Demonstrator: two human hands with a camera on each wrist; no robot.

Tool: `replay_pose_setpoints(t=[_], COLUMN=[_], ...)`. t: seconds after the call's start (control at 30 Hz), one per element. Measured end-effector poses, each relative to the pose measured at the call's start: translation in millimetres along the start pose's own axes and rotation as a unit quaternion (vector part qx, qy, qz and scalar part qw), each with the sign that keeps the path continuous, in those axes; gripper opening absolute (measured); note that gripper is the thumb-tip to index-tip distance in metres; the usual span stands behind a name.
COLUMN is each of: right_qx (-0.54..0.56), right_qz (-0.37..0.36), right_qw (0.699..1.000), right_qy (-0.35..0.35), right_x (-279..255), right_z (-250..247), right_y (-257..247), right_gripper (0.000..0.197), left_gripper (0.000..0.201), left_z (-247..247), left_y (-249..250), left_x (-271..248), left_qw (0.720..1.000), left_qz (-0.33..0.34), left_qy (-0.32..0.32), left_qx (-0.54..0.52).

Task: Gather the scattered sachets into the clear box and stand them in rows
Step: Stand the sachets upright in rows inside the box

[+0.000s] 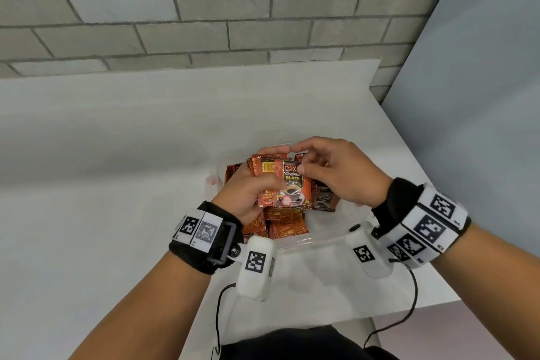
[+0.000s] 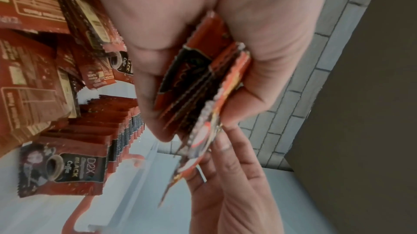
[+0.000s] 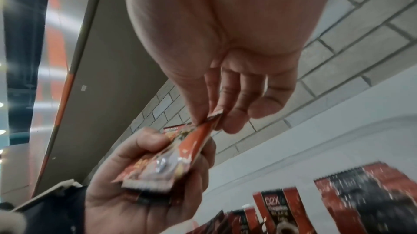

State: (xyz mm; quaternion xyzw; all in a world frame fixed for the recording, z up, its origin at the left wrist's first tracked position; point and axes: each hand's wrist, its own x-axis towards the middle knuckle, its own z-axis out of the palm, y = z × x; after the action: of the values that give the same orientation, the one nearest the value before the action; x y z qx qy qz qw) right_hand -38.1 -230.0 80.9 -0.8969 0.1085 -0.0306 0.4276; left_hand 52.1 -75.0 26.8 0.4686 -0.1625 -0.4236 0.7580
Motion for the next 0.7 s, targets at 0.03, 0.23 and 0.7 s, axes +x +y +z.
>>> replay_pose_setpoints(t=[0.03, 0.23, 0.7], right_qx=[-0.015, -0.12, -0.419], right_qz=[0.001, 0.067, 0.075], right_qw=[1.0, 0.986, 0.895], right_qy=[-0.017, -0.099, -0.131], right_x=[0.5, -3.5, 4.1], right_z=[-4.4, -28.2, 0.6], right_y=[-2.1, 16.4, 53.6], right_gripper=[0.026, 0.005, 0.01], left_gripper=[0.055, 0.05, 0.045], left_z=[0.6, -14.7, -22.0], left_y=[1.1, 17.4, 13.8], left_x=[0.3, -4.9, -13.1], left_qw=[1.0, 0.995, 0.996], left_qz=[0.002, 0.034, 0.027], left_qy=[0.005, 0.088, 0.082], left_qx=[-0.001, -0.038, -0.038])
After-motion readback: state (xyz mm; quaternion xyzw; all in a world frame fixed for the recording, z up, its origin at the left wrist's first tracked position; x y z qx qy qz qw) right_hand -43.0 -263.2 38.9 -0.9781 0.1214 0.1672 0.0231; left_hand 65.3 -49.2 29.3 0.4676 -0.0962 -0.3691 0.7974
